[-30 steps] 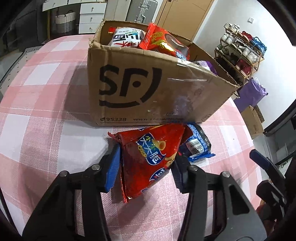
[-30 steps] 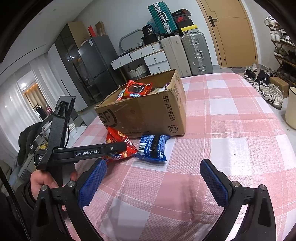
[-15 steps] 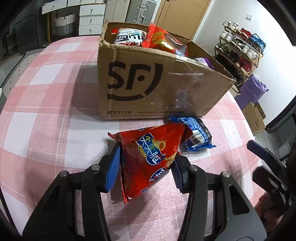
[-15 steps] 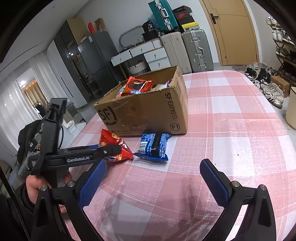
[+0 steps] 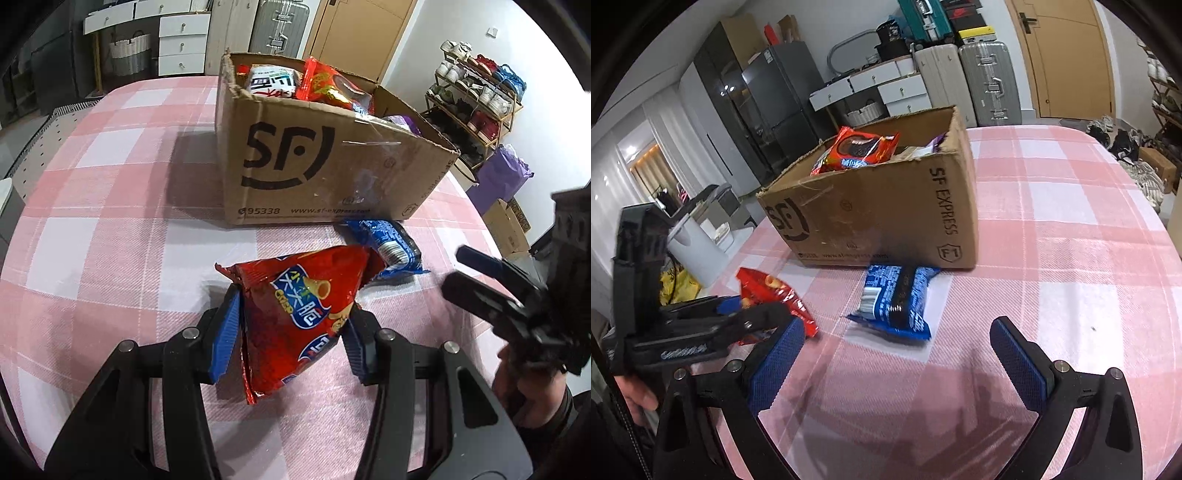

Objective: Organize snacks
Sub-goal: 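Grasp the blue biscuit pack with the right gripper while the left holds the chip bag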

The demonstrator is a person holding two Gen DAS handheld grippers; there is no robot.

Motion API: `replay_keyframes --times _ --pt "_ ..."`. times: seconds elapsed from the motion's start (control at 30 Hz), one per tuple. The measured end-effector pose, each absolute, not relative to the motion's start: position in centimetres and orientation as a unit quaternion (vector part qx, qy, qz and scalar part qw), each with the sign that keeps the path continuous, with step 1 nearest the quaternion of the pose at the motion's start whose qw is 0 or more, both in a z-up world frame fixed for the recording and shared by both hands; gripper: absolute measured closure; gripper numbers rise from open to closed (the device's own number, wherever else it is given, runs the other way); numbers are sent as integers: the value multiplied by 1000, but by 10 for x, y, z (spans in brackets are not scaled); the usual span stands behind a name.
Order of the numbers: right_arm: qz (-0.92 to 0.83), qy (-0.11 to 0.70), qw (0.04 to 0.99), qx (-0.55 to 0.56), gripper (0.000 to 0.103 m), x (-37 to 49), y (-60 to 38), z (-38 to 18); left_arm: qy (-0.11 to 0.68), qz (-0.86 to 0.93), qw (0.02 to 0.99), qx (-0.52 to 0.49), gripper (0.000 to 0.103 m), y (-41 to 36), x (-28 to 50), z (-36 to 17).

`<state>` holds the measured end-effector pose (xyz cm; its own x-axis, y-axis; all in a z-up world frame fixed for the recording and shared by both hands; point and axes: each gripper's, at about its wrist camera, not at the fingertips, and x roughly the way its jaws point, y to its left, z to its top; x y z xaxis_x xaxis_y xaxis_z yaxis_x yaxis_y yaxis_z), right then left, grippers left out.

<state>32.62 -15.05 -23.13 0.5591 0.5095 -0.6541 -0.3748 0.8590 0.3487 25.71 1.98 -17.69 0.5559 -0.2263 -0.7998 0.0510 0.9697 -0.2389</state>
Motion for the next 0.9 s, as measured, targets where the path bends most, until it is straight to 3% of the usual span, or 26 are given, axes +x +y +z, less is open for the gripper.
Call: replay_keyframes --times 0.6,0.9 --pt "236 426 873 33 2 369 -109 -254 463 -65 877 -111 55 43 235 -171" --pt "221 433 874 21 13 381 -94 -257 460 -63 878 -113 55 49 228 -167"
